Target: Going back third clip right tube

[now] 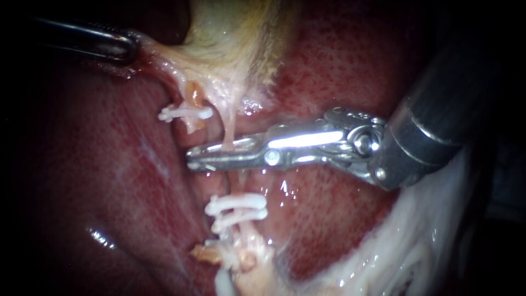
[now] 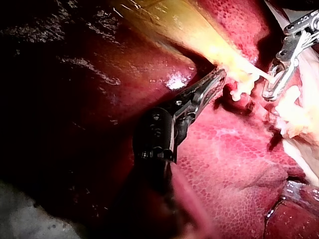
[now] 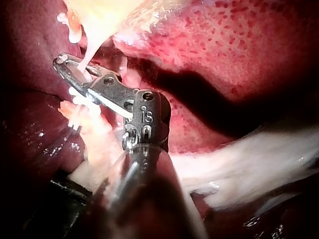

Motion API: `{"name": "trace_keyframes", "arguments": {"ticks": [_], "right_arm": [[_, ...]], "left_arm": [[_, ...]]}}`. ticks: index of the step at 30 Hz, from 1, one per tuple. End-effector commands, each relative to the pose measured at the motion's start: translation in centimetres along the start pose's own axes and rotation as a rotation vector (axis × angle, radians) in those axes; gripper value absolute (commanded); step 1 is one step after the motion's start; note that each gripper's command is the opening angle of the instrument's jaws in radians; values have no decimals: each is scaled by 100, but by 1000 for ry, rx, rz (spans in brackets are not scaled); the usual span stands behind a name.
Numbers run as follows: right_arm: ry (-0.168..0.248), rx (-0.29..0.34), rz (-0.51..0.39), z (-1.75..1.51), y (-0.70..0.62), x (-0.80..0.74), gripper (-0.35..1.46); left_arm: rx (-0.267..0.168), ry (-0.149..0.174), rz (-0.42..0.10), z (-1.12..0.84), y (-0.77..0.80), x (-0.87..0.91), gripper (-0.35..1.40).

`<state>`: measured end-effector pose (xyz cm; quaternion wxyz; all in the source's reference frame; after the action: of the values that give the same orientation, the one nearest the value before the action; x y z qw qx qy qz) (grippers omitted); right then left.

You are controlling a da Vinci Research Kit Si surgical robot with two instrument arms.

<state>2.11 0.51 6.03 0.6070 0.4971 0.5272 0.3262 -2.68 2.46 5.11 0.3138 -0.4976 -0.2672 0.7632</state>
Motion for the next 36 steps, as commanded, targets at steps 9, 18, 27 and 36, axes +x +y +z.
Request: {"name": "trace_keyframes", "arguments": {"ticks": [9,18,27,36], "right_arm": [[-16,-170,-198,9,22,-6,49],[-16,-259,-406,-35,19,-19,50],[-56,-289,-694,-108,-33,-46,50],[-86,-289,-785,-149,-52,-52,50]], "left_arm": [[0,0,0,0,0,0,-35],[-1,0,1,-2,-2,-1,-35],[-2,-1,1,-3,-2,-2,-35],[-2,-1,1,-4,-2,-2,-35]]}}
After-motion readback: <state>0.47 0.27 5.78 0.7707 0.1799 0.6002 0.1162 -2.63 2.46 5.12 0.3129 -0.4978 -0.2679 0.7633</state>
